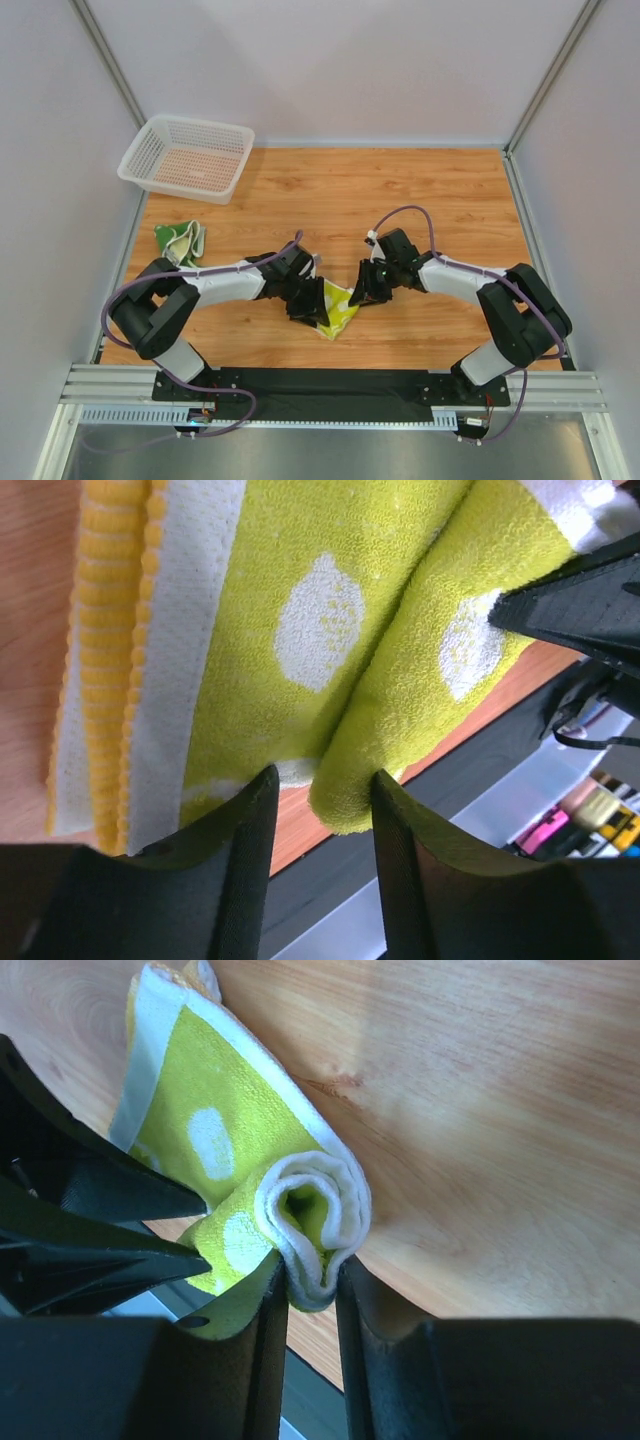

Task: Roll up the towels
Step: Roll the towel

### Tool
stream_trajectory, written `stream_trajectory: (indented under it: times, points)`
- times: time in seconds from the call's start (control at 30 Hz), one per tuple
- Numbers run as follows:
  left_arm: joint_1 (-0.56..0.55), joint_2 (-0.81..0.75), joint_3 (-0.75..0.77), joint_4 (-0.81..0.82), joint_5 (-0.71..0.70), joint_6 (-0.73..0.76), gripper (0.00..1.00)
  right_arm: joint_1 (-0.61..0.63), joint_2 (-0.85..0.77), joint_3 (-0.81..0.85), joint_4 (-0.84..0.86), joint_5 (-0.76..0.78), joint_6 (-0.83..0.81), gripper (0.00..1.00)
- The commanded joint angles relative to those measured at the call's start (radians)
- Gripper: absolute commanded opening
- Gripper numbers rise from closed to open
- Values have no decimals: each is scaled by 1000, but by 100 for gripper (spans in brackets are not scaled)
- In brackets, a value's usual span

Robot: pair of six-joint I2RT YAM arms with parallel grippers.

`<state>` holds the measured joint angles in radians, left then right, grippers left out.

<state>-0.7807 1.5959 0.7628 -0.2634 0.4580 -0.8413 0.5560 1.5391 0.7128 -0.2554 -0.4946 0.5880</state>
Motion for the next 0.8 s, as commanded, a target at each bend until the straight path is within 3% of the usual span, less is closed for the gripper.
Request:
stream_trajectory:
  times: [0.0, 0.13, 0.33, 0.47, 0.63, 0.77]
  points:
    - [-23, -39, 32, -154, -117, 77, 50, 5, 22, 36, -27, 33, 12, 23]
    - [-48, -125, 58, -195, -203, 100, 62, 7, 27, 48, -44, 36, 12, 22]
    - [-136, -255, 113, -290, -479, 157, 63, 21, 33, 80, -71, 36, 4, 21]
    - [-274, -315, 167, -336, -712, 237, 63, 25, 33, 94, -90, 36, -1, 21]
    - [-402, -321, 210, -280, -753, 379, 63, 27, 33, 109, -107, 39, -4, 20]
    - [-431, -219, 256, -266, -731, 395, 62, 27, 33, 123, -123, 41, -8, 20]
